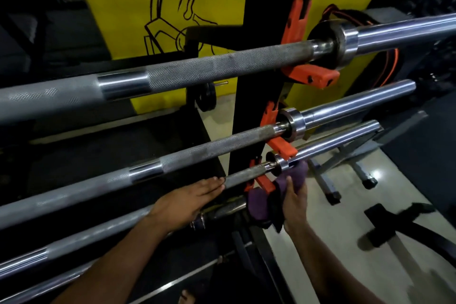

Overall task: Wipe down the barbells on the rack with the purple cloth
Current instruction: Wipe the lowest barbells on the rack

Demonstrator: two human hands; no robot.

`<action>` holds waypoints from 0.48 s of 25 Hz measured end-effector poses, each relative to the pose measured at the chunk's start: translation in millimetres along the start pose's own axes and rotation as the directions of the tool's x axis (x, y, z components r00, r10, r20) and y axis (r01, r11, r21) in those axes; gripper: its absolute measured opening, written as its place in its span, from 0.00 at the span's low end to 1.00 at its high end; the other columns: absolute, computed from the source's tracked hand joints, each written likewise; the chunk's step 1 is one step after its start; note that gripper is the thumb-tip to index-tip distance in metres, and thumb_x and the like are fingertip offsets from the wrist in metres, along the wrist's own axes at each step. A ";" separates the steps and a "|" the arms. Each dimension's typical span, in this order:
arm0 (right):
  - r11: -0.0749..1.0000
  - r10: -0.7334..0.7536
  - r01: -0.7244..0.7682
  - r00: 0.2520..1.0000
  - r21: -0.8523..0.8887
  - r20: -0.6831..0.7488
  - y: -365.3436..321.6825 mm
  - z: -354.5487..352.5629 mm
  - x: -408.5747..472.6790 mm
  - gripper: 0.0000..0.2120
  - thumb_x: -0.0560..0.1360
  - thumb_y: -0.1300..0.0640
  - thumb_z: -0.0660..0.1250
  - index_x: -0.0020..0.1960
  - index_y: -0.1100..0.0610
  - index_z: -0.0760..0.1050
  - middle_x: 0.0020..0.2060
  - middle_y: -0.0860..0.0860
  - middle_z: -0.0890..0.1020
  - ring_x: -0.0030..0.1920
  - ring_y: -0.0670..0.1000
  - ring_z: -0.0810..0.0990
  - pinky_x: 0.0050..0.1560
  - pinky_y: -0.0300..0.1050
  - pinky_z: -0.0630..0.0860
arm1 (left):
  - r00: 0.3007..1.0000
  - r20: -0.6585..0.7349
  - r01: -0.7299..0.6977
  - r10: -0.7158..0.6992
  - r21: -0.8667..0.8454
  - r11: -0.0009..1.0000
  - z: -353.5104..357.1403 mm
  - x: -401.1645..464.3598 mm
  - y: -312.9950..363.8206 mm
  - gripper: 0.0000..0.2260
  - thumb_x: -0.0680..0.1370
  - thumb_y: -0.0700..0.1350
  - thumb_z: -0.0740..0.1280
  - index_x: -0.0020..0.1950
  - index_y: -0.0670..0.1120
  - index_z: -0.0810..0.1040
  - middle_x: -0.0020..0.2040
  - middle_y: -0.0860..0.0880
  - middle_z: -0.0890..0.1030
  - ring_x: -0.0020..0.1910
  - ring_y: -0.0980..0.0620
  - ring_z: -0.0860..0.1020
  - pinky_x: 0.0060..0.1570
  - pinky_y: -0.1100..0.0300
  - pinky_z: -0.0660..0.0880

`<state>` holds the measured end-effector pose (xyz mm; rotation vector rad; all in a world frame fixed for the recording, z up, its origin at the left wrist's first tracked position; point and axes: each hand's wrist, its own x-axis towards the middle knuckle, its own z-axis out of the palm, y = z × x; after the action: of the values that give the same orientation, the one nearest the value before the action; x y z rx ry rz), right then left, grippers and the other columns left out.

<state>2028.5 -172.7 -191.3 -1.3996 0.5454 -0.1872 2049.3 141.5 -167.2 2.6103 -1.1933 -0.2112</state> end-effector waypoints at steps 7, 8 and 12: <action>0.641 0.442 -0.509 0.857 0.574 0.265 -21.7 29.9 42.3 0.27 0.81 0.41 0.53 0.54 0.59 0.82 0.49 0.60 0.84 0.52 0.62 0.84 0.63 0.61 0.75 | 1.000 0.012 -0.013 0.013 -0.012 1.000 -8.3 -0.5 6.3 0.36 0.76 0.38 0.66 0.82 0.50 0.54 0.82 0.55 0.52 0.80 0.57 0.51 0.77 0.59 0.55; 0.663 0.466 -0.515 0.852 0.544 0.240 -16.8 29.8 40.8 0.27 0.81 0.41 0.53 0.53 0.58 0.84 0.51 0.61 0.84 0.52 0.62 0.84 0.64 0.62 0.75 | 1.000 0.012 -0.013 0.013 -0.021 1.000 -10.2 0.2 7.3 0.36 0.77 0.38 0.66 0.81 0.49 0.55 0.82 0.54 0.53 0.80 0.56 0.51 0.77 0.59 0.55; 0.723 0.457 -0.470 0.875 0.506 0.160 7.5 2.4 25.0 0.19 0.79 0.43 0.66 0.62 0.53 0.80 0.60 0.57 0.79 0.60 0.61 0.78 0.69 0.65 0.69 | 1.000 0.020 -0.008 0.008 -0.020 1.000 -9.9 2.3 6.9 0.38 0.75 0.35 0.68 0.81 0.48 0.55 0.82 0.53 0.54 0.80 0.55 0.52 0.77 0.57 0.56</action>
<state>2049.8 -180.2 -204.6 -0.6850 0.7435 0.0881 2048.2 137.2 -155.7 2.5914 -1.2020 -0.2469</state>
